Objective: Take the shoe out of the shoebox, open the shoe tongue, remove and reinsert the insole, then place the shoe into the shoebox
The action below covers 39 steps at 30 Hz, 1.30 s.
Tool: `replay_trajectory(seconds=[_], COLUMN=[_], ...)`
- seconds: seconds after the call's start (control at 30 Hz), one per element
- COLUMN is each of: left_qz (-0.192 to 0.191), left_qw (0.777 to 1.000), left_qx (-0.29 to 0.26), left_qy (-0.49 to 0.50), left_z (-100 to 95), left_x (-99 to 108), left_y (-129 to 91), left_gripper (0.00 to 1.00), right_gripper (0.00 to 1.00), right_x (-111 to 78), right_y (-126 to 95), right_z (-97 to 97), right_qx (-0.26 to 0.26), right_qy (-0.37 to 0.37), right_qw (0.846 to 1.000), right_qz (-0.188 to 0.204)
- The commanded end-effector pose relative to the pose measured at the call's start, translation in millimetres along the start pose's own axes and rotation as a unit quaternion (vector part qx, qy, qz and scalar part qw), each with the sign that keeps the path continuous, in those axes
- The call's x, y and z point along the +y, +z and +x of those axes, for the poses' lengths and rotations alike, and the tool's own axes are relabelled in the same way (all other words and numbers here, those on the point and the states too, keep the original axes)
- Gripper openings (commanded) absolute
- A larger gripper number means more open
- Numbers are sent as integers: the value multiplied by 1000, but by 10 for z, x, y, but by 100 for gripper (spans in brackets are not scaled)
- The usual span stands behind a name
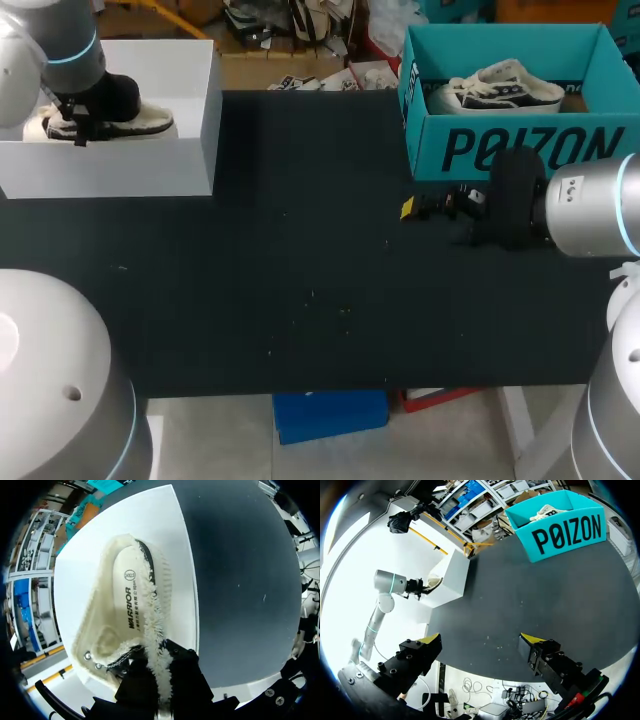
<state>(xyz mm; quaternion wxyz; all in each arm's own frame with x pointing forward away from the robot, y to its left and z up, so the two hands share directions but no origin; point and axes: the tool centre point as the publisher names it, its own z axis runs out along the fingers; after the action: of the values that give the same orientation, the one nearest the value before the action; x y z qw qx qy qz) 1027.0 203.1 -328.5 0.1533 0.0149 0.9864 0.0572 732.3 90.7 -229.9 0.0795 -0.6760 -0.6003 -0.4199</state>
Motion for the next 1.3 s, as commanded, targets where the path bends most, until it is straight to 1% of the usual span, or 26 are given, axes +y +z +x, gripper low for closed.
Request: replay_trajectory(seconds=[0.03, 0.23, 0.4, 0.73, 1.3], left_qz=[0, 0, -2, -7, -3], left_qw=[1000, 1000, 1000, 1000, 1000], left_qx=[4, 10, 12, 1, -2], left_qy=[2, 2, 0, -7, -19], left_z=[20, 82, 93, 12, -147], left_x=[-20, -34, -36, -14, 5], left_y=[177, 301, 344, 354, 389], left_gripper=[0, 0, 0, 0, 0], right_gripper=[100, 100, 100, 100, 100], right_x=[-2, -2, -2, -2, -2], right_y=[3, 3, 3, 3, 3], right_z=[6, 6, 6, 6, 6], right_qx=[-1, -1, -1, -1, -1], right_qy=[0, 0, 0, 0, 0], right_qw=[1000, 1000, 1000, 1000, 1000], right_qz=[0, 0, 0, 0, 0])
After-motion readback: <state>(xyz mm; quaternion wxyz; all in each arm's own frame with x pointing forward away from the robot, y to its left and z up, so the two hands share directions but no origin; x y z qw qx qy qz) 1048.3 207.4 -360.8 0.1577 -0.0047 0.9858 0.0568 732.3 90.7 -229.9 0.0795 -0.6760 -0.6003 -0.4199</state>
